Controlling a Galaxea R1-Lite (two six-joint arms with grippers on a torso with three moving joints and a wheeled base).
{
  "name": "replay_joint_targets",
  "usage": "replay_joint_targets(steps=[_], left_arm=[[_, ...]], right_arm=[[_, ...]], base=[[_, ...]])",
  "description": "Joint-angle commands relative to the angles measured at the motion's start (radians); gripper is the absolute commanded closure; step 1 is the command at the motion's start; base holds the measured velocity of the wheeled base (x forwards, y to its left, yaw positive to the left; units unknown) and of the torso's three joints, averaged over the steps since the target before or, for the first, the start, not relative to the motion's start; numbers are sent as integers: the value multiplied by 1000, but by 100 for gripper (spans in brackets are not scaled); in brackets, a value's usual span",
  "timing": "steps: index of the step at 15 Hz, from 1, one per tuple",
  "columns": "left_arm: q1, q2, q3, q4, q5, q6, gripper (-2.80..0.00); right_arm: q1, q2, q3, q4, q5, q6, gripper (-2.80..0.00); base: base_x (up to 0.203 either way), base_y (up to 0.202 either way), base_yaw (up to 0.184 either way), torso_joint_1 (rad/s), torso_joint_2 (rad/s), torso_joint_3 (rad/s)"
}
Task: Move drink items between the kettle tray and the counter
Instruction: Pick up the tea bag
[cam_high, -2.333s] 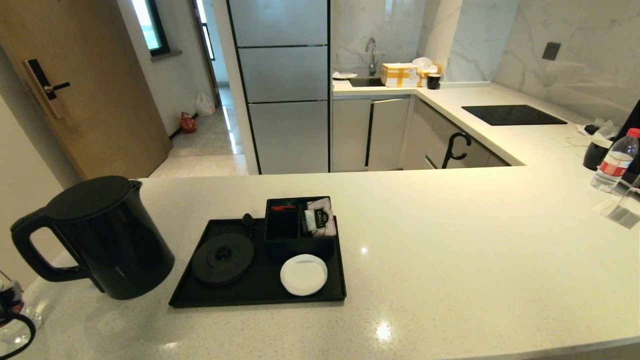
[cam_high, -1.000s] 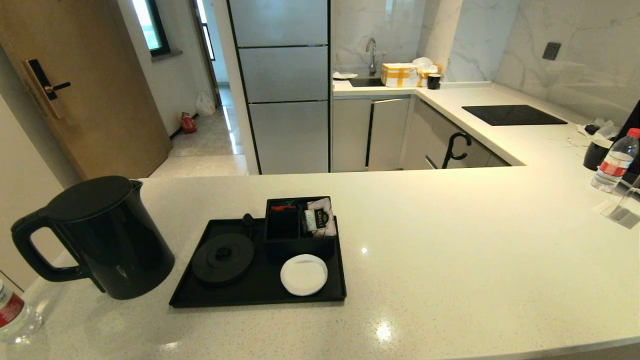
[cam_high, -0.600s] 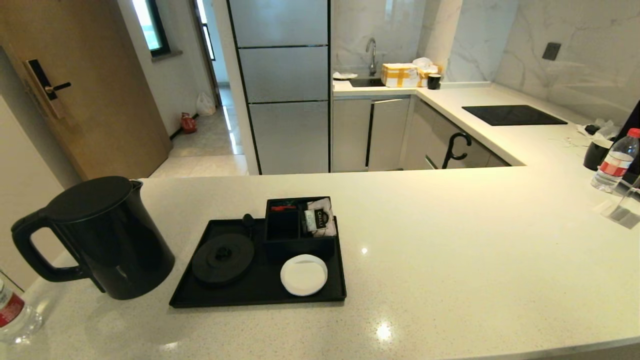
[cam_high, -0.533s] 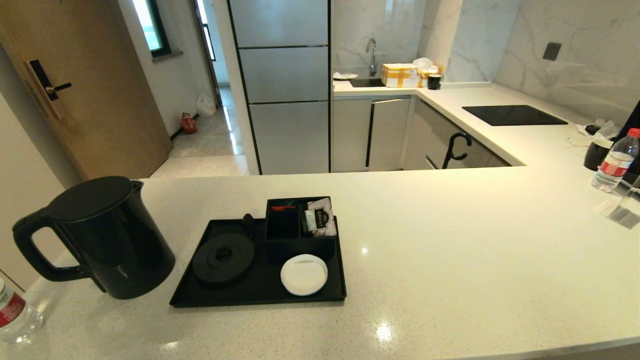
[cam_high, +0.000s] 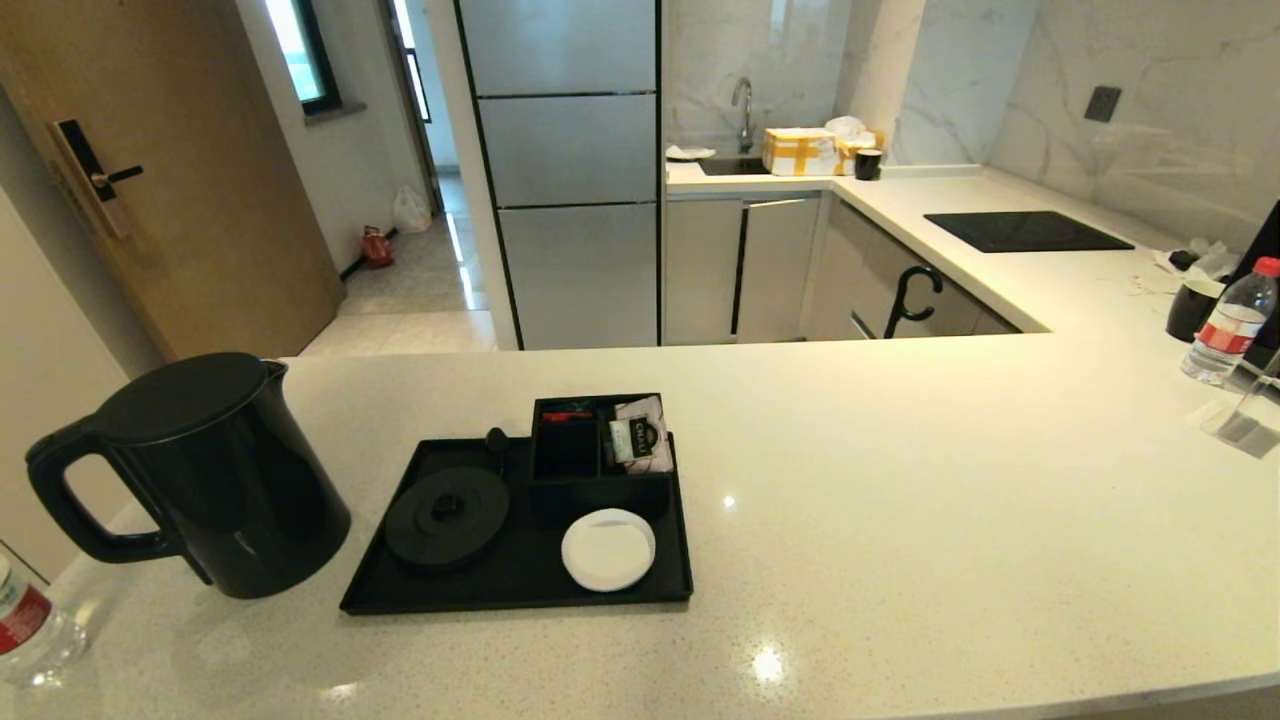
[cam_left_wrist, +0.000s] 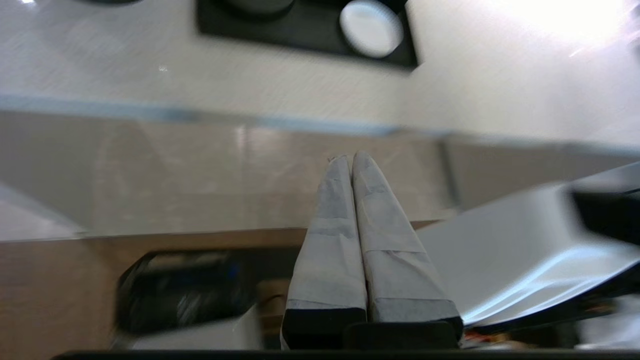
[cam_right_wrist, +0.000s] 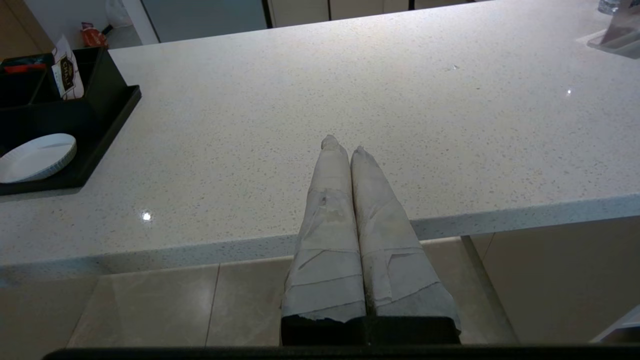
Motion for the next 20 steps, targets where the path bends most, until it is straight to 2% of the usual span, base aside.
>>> replay_joint_targets(steps=[1, 3, 4, 7, 9, 12, 13, 15, 16, 17, 19, 20], left_arm=[[-30, -169, 58, 39, 39, 31, 0], [-73, -265, 109, 90, 115, 79, 0], [-78, -291, 147, 79, 142, 85, 0], [-78, -366, 388, -220, 263, 89, 0], [-78, -382, 445, -335, 327, 96, 0], [-78, -382, 746, -780, 408, 131, 0], [-78, -382, 811, -908, 433, 143, 0], [-78, -383, 964, -1120, 410, 216, 0], [-78, -382, 1003, -1197, 392, 253, 0], [-77, -382, 1007, -1191, 369, 264, 0], [-78, -384, 992, -1031, 338, 284, 0], [-78, -384, 987, -1028, 326, 302, 0]], right_arm=[[0, 1, 0, 0, 0, 0, 0], [0, 1, 0, 0, 0, 0, 0], [0, 1, 0, 0, 0, 0, 0], [0, 1, 0, 0, 0, 0, 0], [0, 1, 0, 0, 0, 0, 0], [0, 1, 0, 0, 0, 0, 0], [0, 1, 0, 0, 0, 0, 0], [0, 1, 0, 0, 0, 0, 0], [0, 1, 0, 0, 0, 0, 0], [0, 1, 0, 0, 0, 0, 0], [0, 1, 0, 0, 0, 0, 0], [0, 1, -1, 0, 0, 0, 0]], base=[[0, 0, 0, 0, 0, 0], [0, 0, 0, 0, 0, 0], [0, 0, 0, 0, 0, 0], [0, 0, 0, 0, 0, 0], [0, 0, 0, 0, 0, 0], [0, 0, 0, 0, 0, 0], [0, 0, 0, 0, 0, 0], [0, 0, 0, 0, 0, 0], [0, 0, 0, 0, 0, 0], [0, 0, 0, 0, 0, 0], [0, 0, 0, 0, 0, 0], [0, 0, 0, 0, 0, 0]])
